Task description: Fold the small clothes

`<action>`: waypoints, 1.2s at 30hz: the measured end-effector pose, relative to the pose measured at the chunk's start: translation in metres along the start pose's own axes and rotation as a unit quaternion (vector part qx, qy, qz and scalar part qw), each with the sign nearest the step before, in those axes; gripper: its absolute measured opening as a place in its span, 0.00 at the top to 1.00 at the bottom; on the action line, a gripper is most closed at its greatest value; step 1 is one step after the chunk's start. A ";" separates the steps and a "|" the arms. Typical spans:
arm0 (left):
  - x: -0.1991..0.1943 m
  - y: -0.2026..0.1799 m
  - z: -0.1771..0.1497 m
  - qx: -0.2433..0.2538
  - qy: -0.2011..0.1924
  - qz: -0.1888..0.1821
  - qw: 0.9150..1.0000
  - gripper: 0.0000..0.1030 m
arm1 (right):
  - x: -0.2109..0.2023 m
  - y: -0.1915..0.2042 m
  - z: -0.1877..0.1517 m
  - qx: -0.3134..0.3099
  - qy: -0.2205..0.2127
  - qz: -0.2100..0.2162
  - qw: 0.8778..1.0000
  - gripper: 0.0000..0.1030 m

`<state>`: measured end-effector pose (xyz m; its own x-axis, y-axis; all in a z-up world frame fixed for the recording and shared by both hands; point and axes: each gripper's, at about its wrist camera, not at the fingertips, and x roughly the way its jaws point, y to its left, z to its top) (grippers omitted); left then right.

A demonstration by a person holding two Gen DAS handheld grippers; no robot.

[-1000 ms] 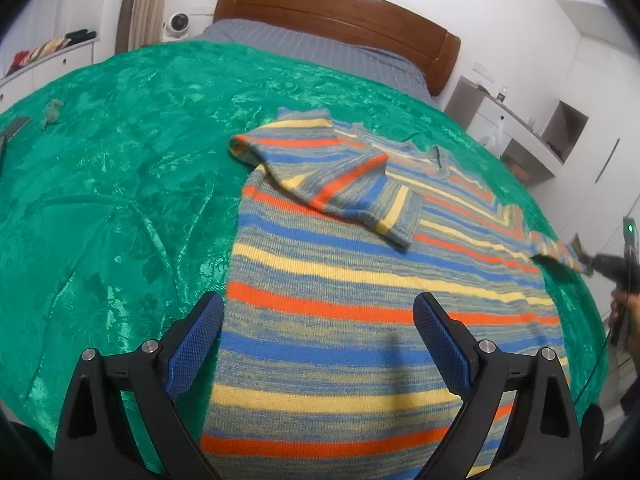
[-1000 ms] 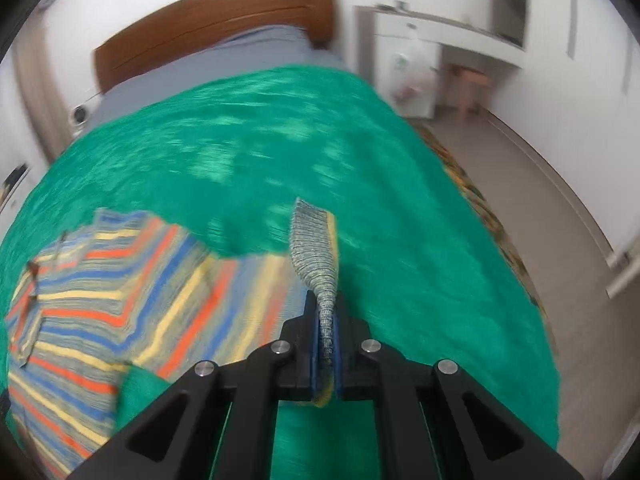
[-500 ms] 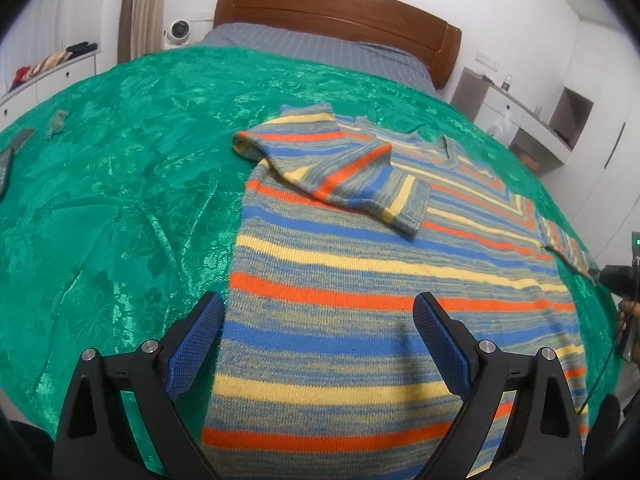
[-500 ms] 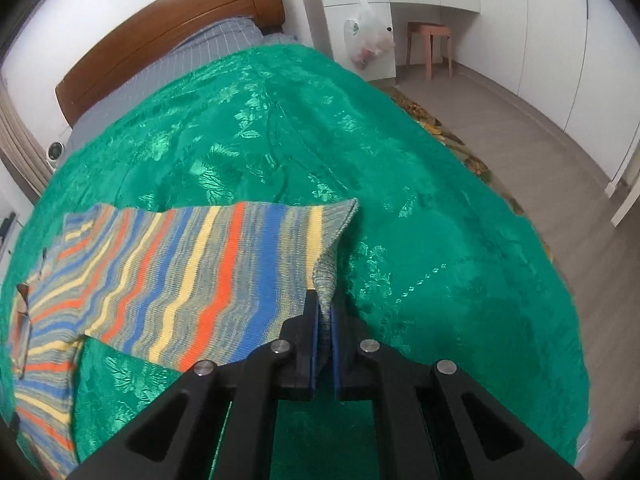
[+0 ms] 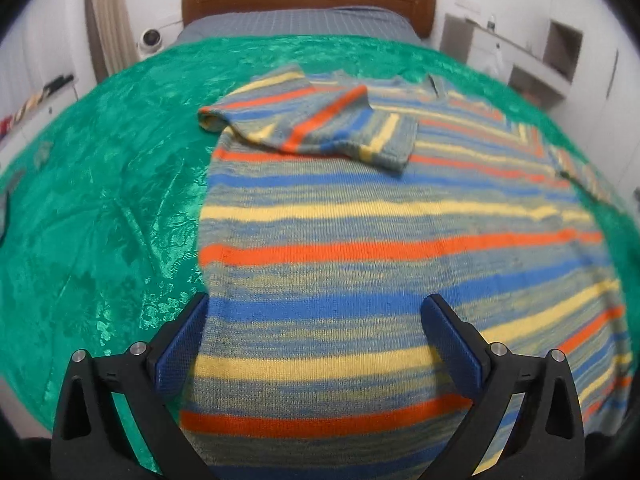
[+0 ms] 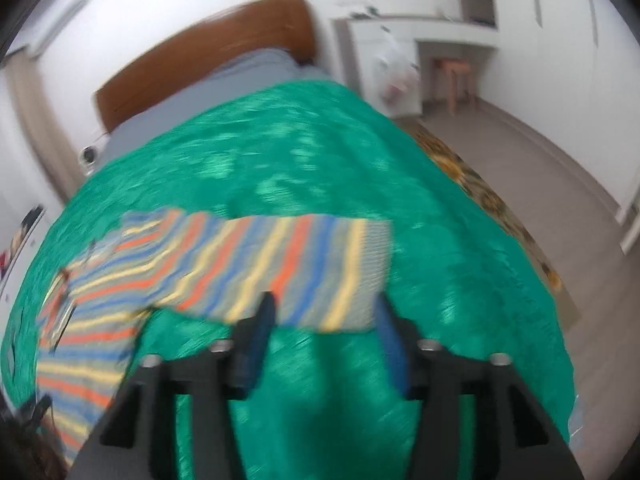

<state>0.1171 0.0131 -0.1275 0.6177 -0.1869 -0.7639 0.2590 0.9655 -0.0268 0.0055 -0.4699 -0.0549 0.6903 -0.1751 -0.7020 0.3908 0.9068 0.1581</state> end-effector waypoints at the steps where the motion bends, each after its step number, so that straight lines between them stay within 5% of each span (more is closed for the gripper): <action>1: 0.000 0.001 -0.001 -0.003 -0.003 0.000 1.000 0.00 | -0.001 0.010 -0.007 -0.013 -0.004 0.003 1.000 0.38; 9: 0.004 0.002 -0.003 0.003 -0.005 -0.006 1.000 0.00 | 0.003 0.064 -0.079 -0.104 -0.018 0.003 0.994 0.31; 14: 0.003 -0.001 -0.004 0.017 -0.006 0.001 1.000 0.00 | 0.012 0.066 -0.085 -0.077 -0.015 0.019 0.997 0.20; 27: -0.020 -0.004 0.006 0.062 -0.022 -0.004 0.998 0.00 | 0.029 0.051 -0.094 -0.016 0.003 0.035 0.999 0.16; 32: -0.064 0.002 0.071 0.124 -0.076 -0.041 0.988 0.00 | 0.031 0.051 -0.095 -0.012 0.001 0.041 0.999 0.14; 36: -0.044 -0.031 0.108 0.233 -0.032 -0.080 0.969 0.00 | 0.031 0.051 -0.094 -0.013 0.000 0.042 0.999 0.12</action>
<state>0.1619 -0.0279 -0.0235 0.5828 -0.3529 -0.7319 0.6534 0.7390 0.1640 -0.0099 -0.3926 -0.1342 0.7198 -0.0969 -0.6874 0.3154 0.9278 0.1994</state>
